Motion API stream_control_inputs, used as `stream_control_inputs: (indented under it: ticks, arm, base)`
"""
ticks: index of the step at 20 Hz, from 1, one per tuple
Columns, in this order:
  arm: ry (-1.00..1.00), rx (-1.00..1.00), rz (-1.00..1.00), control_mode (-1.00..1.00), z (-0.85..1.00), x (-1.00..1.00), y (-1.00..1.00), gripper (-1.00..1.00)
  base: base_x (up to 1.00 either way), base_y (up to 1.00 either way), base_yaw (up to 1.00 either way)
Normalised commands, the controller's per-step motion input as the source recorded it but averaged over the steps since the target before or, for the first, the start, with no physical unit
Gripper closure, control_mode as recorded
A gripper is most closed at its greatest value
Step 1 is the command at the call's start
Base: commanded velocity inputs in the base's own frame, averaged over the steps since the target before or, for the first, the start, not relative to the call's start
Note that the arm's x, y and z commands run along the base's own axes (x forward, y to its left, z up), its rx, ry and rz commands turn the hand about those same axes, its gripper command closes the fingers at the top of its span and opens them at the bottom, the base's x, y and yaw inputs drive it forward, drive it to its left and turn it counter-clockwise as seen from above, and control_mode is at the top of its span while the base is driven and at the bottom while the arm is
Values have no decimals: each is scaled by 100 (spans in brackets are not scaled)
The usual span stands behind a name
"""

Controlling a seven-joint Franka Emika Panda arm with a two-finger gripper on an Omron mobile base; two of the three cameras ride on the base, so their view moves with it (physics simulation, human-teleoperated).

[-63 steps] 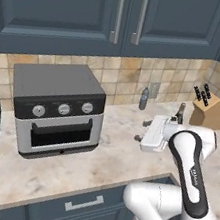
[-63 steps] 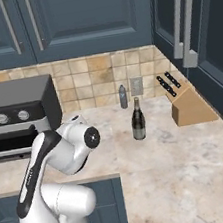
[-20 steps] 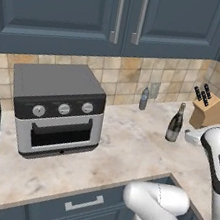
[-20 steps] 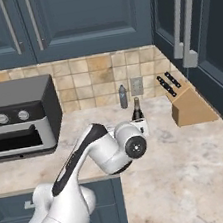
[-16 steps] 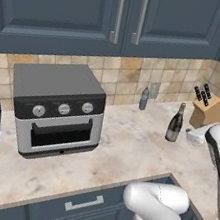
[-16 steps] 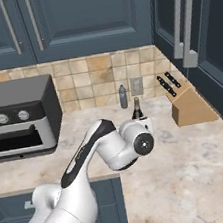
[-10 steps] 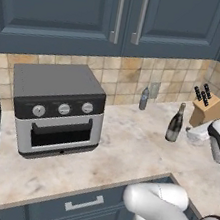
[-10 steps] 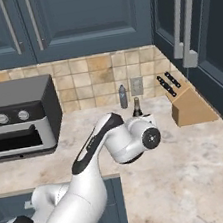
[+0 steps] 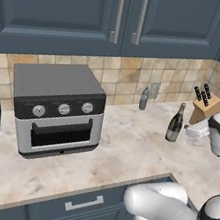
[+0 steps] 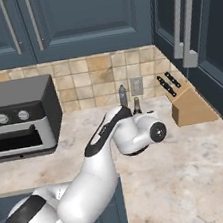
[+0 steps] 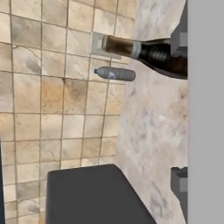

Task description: Place the drinks on the dining counter in a tight cluster.

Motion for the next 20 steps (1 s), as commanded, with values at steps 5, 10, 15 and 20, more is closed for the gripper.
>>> stream_control_inputs:
  ticks: [5,10,15,20]
  arm:
    - [0,3,8,-100,-12,12,-4,-100]
    - [0,2,5,-100,-11,21,0,-100]
    - [0,2,2,-100,-4,21,0,-100]
    - [0,1,3,-100,-1,17,-1,-100]
  base:
    - [0,0,0]
    - [0,0,0]
    - [0,0,0]
    - [0,0,0]
